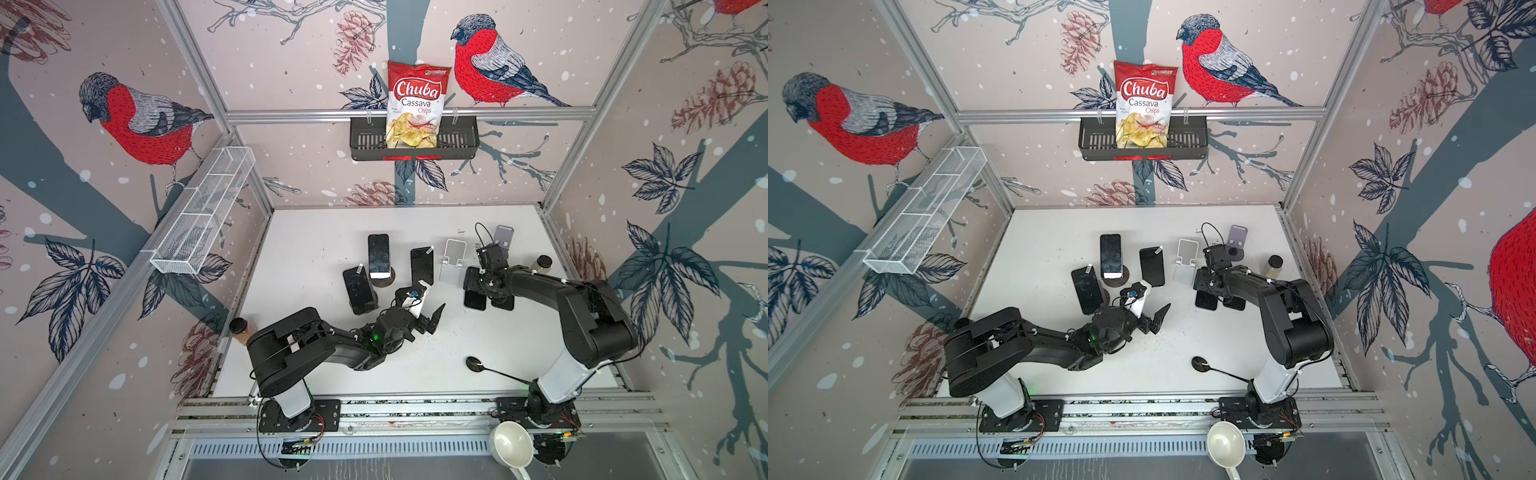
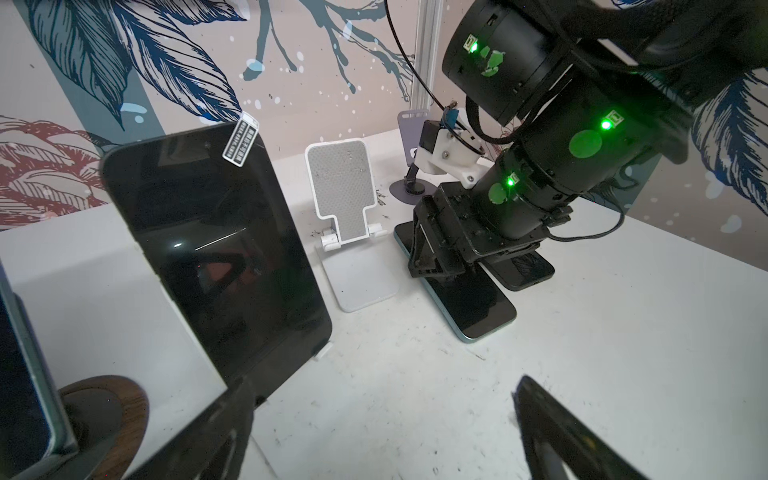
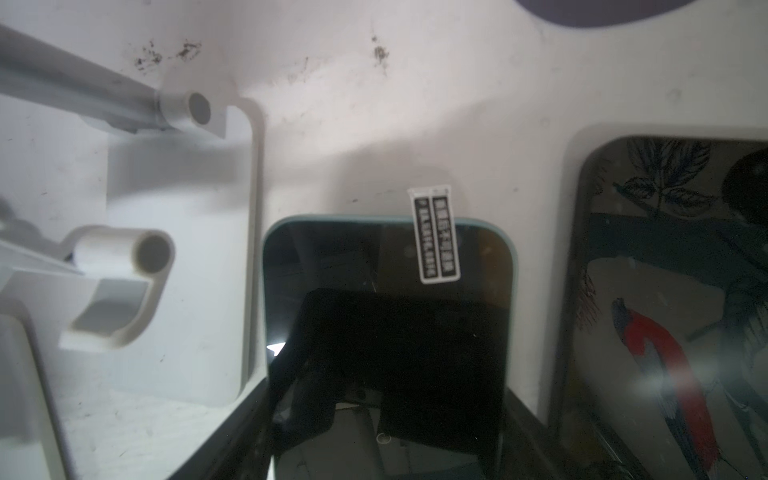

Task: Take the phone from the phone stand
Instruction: 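Lower the teal-edged phone flat beside the black phone and open the right gripper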

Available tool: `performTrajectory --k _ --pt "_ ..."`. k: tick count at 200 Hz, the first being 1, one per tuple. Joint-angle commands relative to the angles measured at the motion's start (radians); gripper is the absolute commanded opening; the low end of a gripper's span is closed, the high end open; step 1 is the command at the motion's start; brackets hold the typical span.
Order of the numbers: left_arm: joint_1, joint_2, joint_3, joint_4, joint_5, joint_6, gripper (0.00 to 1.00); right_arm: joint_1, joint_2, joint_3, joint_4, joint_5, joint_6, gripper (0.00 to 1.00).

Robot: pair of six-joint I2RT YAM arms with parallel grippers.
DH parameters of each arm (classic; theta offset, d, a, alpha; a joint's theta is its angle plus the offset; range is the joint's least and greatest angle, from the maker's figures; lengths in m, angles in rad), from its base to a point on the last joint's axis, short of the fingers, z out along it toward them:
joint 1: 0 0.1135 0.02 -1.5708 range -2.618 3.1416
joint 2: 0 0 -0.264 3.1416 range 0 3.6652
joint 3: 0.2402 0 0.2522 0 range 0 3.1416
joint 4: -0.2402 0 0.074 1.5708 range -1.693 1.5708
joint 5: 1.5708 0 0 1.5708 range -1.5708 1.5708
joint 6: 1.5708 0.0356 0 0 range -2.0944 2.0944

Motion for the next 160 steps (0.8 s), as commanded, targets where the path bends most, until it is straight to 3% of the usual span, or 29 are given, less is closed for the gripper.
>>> performTrajectory --k 1,160 --pt "-0.001 -0.012 -0.003 0.005 -0.014 0.011 0.96 0.001 0.020 0.020 -0.074 0.042 0.016 0.71" --pt "-0.002 -0.001 -0.049 0.094 0.002 -0.007 0.96 0.032 0.110 0.069 -0.156 0.119 0.025 0.78"
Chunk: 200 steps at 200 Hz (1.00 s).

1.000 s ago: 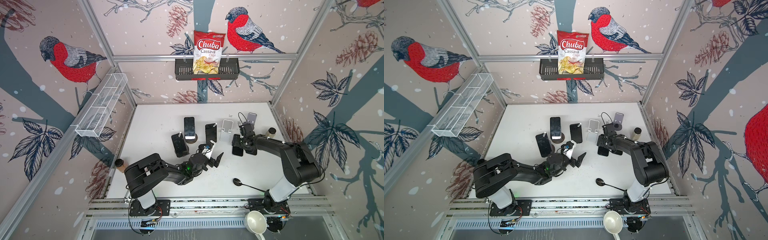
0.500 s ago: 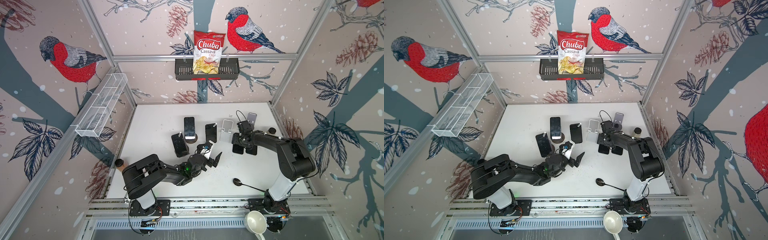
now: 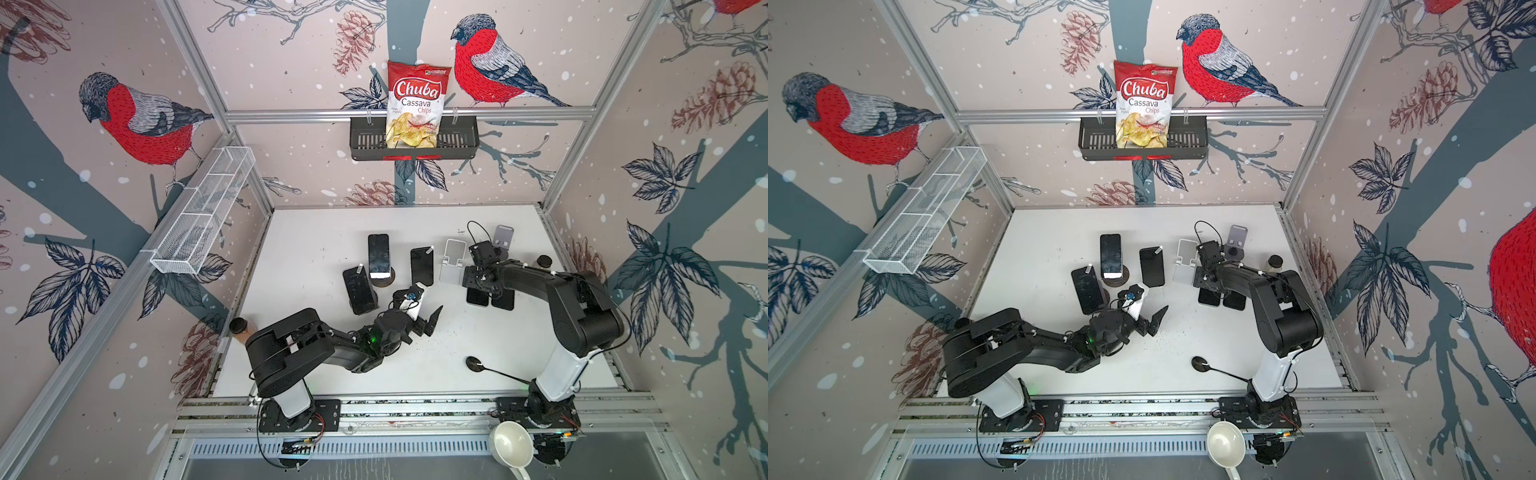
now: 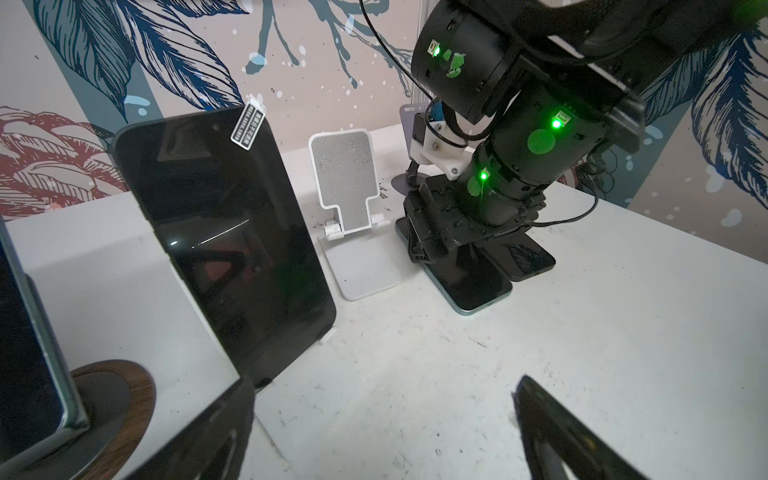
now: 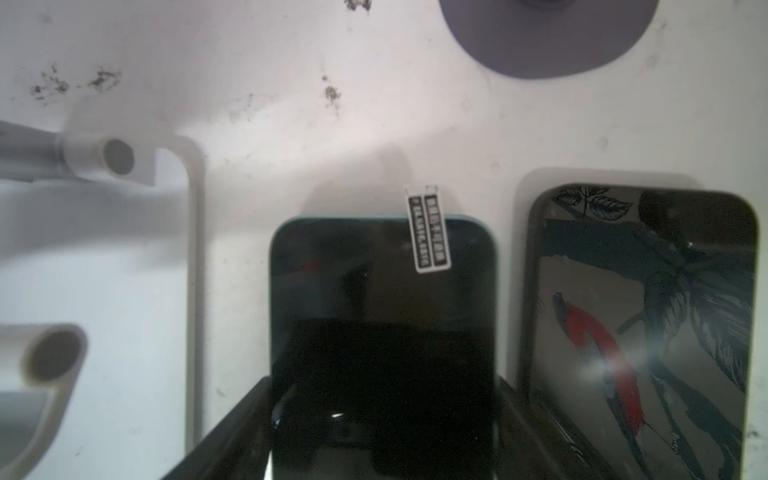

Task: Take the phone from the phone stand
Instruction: 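Lower the teal-edged phone flat beside the black phone and open the right gripper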

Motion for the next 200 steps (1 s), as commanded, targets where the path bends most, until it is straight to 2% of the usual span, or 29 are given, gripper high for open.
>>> performTrajectory --k 1,73,183,200 --pt "-0.001 0.004 -0.008 0.061 0.002 -0.005 0.96 0.004 0.024 -0.010 -0.098 -0.033 0.013 0.78" --pt "0.000 0.001 -0.020 0.080 -0.010 -0.002 0.96 0.003 0.008 0.001 -0.095 -0.029 0.011 0.82" --pt "0.000 -0.009 -0.021 0.062 -0.037 -0.015 0.96 0.029 -0.185 0.082 -0.058 -0.033 -0.073 0.84" --pt "0.000 -0.010 -0.023 0.062 -0.039 -0.023 0.96 0.038 -0.202 0.087 -0.034 -0.044 -0.075 0.90"
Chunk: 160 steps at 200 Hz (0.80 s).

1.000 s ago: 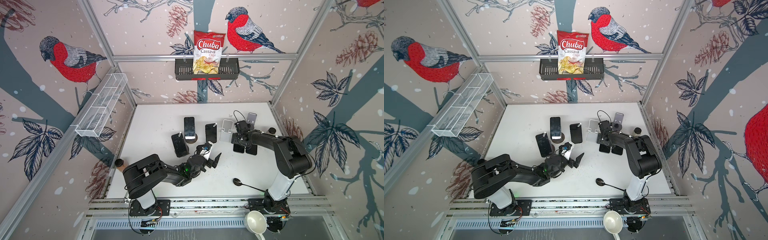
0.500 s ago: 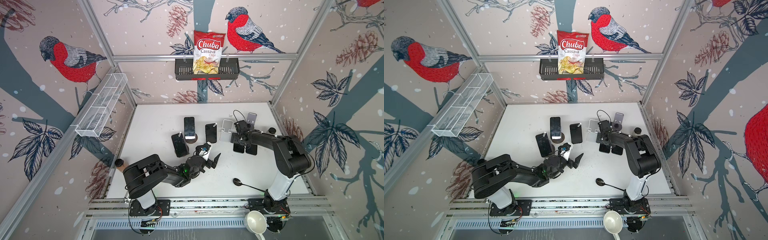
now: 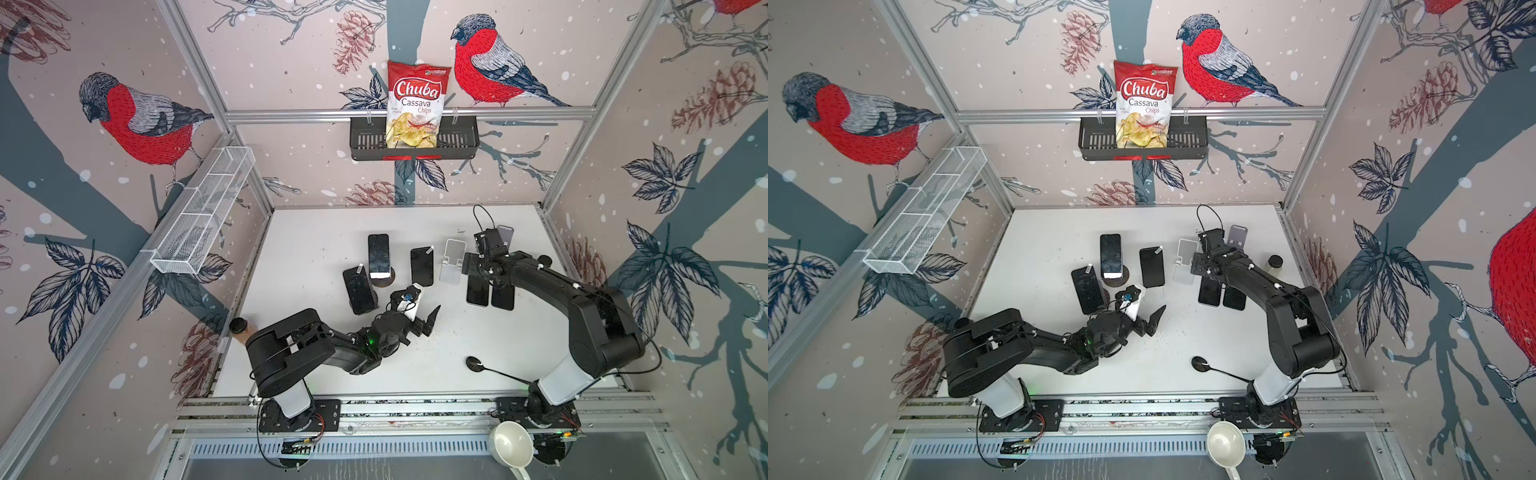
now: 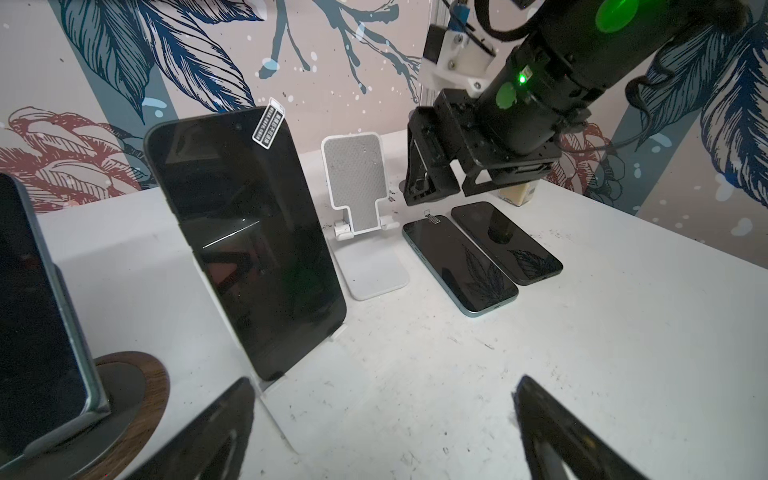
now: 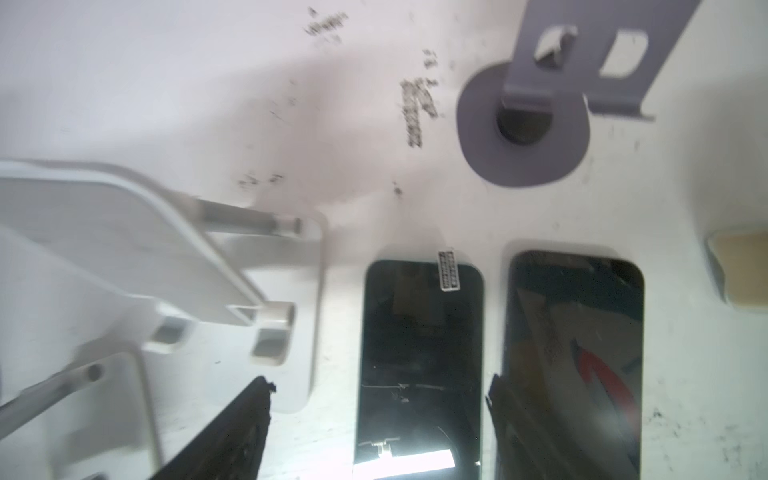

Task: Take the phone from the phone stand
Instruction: 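Lower the teal-edged phone flat beside the black phone and open the right gripper, then raise the right gripper and move it over the empty white stand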

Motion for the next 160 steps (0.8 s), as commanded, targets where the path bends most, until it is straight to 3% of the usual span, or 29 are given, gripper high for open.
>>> performTrajectory --k 1,18,160 --pt "0.000 -0.006 -0.004 0.030 -0.015 -0.013 0.96 0.012 -0.024 0.009 0.033 -0.015 -0.024 0.90" --pt "0.000 -0.007 -0.006 0.032 -0.014 -0.018 0.96 0.030 -0.036 0.016 0.065 -0.015 -0.016 1.00" --pt "0.000 -0.022 -0.001 0.011 -0.016 -0.008 0.96 0.111 0.277 0.330 0.013 0.140 0.053 0.99"
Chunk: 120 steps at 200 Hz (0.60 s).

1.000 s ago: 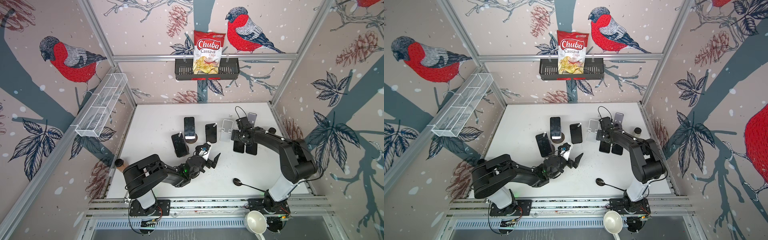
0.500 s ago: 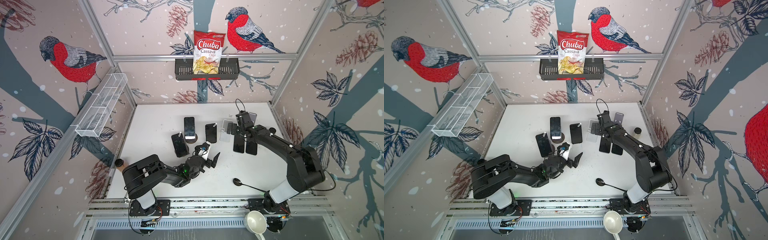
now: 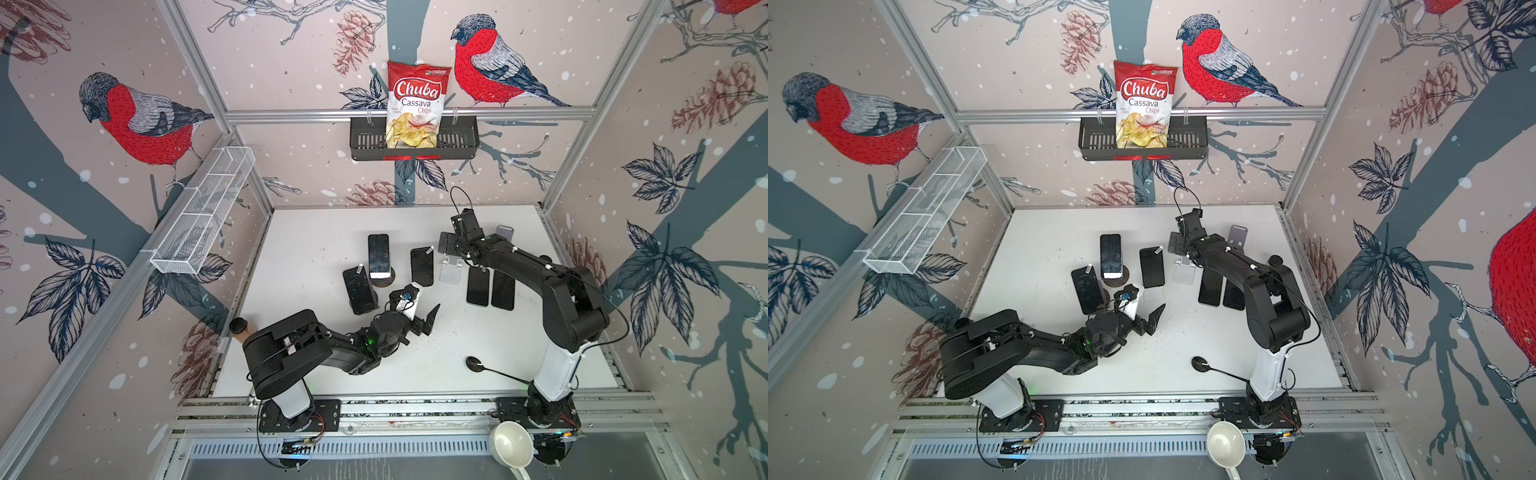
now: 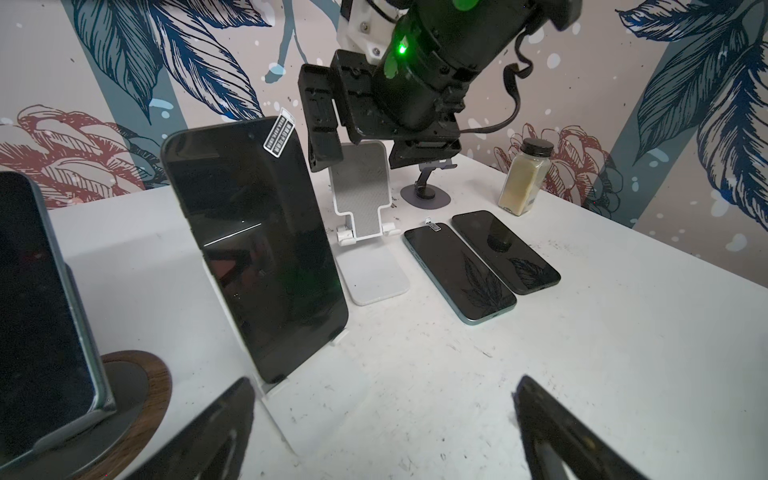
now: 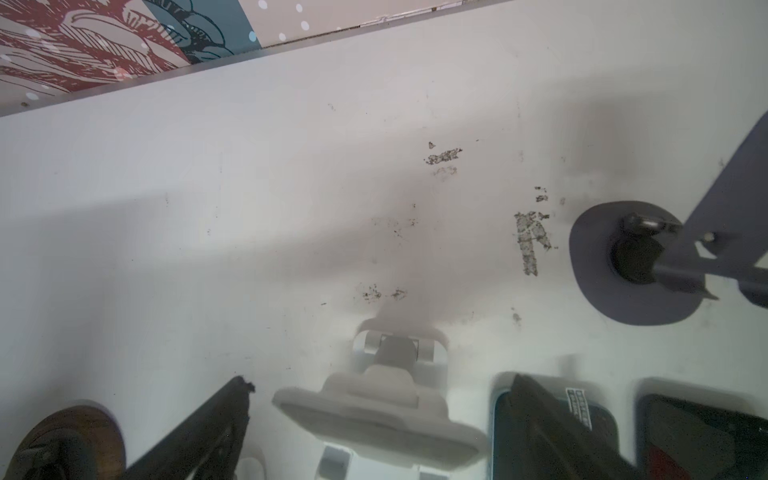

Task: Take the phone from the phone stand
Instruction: 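Raise the right gripper and move it over the empty white stand, then grasp the white stand's plate with the right gripper and lift it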

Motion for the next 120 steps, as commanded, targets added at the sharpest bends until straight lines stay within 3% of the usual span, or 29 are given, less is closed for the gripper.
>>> performTrajectory --k 1,20,49,88,120 --pt "0.000 -0.009 0.003 0.014 -0.010 0.006 0.96 0.012 0.023 0.026 -0.037 0.061 0.027 0.99" --pt "0.000 -0.011 0.002 0.011 -0.014 0.006 0.96 0.017 0.031 0.028 -0.041 0.073 0.040 0.94" --pt "0.002 -0.008 0.004 0.009 -0.014 0.008 0.96 0.021 0.031 0.023 -0.035 0.077 0.055 0.74" --pt "0.002 -0.007 0.006 0.011 -0.014 0.008 0.96 0.023 0.038 0.024 -0.024 0.087 0.051 0.61" --pt "0.002 -0.008 0.004 0.009 -0.013 0.008 0.96 0.021 0.028 0.005 0.029 0.085 0.017 0.56"
